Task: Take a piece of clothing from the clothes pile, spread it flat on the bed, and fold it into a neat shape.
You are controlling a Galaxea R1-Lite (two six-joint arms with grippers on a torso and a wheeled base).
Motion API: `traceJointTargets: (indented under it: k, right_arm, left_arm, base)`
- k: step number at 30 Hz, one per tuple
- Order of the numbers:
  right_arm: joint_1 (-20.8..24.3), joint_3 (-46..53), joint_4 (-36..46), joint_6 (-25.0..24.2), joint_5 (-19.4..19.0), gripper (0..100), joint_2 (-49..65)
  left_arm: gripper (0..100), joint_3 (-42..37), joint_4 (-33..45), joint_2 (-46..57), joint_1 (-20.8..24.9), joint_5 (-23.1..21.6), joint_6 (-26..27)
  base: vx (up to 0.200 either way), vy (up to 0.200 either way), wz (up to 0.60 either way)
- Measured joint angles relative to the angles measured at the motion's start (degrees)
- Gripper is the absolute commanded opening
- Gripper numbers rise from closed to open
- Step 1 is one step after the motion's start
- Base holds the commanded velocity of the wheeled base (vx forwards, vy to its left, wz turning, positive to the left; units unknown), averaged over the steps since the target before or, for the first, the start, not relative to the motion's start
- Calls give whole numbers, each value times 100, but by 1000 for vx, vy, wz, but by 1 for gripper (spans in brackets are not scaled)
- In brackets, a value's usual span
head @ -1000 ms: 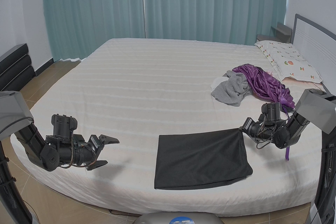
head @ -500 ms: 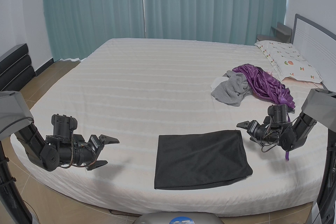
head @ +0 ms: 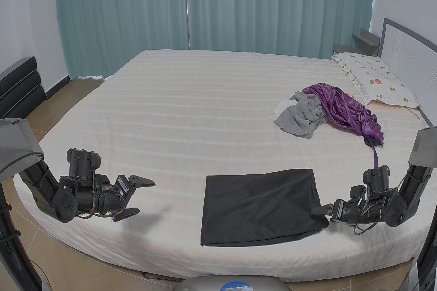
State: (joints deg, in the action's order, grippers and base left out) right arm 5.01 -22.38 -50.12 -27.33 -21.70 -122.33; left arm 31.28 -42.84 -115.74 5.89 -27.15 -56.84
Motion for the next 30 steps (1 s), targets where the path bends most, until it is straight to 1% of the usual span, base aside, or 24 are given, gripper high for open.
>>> traceJointTargets:
  k: [13,18,19,24,28,30]
  right_arm:
    - [-90,513,22,569,41,0,169]
    - [-132,612,37,634,40,0,263]
    - [-132,623,35,636,40,100,273]
    - [-111,618,26,631,22,100,268]
    - [-122,513,-22,546,-20,100,274]
    - [-124,378,-27,416,-24,100,271]
  left_arm:
    - [100,0,-2,0,0,0,0]
    - [100,0,-2,0,0,0,0]
    - [100,0,-2,0,0,0,0]
    - [100,0,-2,0,0,0,0]
    - [100,0,1,0,0,0,0]
    - [100,0,1,0,0,0,0]
  base:
    - [0,0,0]
    - [0,0,0]
    - [0,0,0]
    - [0,0,0]
    - [0,0,0]
    - [0,0,0]
